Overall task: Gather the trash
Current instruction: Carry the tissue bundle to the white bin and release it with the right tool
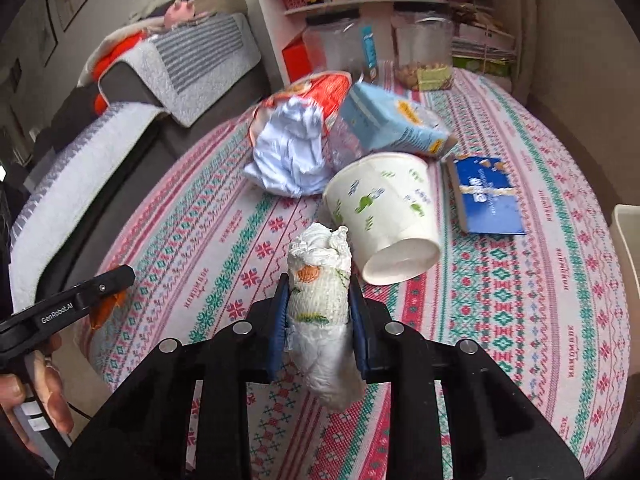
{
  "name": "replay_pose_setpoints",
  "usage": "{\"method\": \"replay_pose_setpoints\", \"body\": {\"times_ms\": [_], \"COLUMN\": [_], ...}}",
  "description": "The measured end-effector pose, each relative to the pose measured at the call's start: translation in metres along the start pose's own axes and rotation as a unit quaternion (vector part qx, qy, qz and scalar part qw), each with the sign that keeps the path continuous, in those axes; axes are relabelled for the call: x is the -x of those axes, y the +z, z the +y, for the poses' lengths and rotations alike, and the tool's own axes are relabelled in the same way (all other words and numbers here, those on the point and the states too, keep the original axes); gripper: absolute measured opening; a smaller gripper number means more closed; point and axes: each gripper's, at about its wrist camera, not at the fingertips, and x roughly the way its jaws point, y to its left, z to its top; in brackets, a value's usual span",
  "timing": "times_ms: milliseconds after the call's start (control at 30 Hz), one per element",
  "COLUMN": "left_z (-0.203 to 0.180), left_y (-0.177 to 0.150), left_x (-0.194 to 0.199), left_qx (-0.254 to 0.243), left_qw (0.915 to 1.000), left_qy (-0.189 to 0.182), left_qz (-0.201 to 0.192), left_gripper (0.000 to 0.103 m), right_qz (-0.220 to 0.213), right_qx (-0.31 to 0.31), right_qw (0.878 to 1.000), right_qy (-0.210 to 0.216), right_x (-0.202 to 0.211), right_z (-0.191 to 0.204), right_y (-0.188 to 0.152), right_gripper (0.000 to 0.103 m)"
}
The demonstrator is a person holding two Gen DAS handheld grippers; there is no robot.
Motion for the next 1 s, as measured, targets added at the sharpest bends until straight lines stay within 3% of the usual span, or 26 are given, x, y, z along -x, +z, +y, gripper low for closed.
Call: {"method": "replay_pose_setpoints", "body": {"times_ms": [433, 1000], "left_z": [-0.082, -0.228], "left_y": [0.003, -0.008], "left_x": [0.011, -0.015], "left_qx": [-0.033, -0.136], "left_qw": [0.9988, 0.9871], "left_qy": [-0.027, -0.084], "left_qz": [-0.024, -0.004], "left_gripper": [0.026, 0.026], "right_qz": [-0.048, -0.08], "right_qx": [-0.051, -0.136], "right_qw": [0.997, 0.978], "right_qy": [-0.041, -0.135], "right_x": [0.043, 0.096], "right_z": [-0.062, -0.203], "right_y": [-0.003, -0.007], "right_gripper": [0.027, 0.027]}}
